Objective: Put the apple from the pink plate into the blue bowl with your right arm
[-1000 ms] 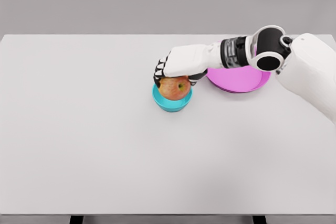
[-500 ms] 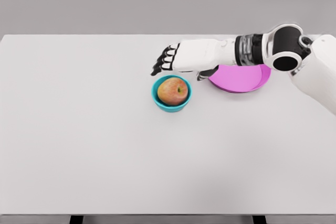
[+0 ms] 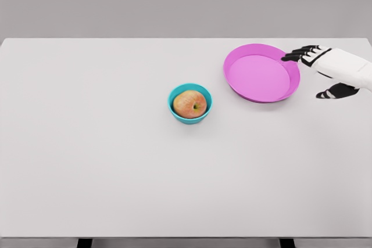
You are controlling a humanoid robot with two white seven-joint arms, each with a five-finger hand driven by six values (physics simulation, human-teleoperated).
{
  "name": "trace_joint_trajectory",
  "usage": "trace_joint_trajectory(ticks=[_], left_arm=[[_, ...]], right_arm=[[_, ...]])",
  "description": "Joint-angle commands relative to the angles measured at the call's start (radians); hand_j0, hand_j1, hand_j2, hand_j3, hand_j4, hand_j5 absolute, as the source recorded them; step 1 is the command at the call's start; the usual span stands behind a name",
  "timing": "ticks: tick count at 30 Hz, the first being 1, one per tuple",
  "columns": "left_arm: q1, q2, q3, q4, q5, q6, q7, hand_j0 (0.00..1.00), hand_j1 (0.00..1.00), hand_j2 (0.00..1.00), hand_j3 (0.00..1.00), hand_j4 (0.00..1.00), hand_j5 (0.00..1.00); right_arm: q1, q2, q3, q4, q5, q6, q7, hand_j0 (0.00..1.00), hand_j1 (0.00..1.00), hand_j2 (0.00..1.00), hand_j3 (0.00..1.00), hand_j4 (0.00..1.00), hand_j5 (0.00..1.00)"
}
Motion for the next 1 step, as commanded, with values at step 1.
trace_joint_trajectory(ticks=[1], left_arm=[[0.0,0.0,0.0,0.0,0.0,0.0,0.0,1.0,1.0,1.0,1.0,1.0,1.0]], right_arm=[[0.0,0.0,-0.037,-0.006,-0.008,0.003,-0.001,1.0,1.0,1.0,1.0,1.0,1.0]])
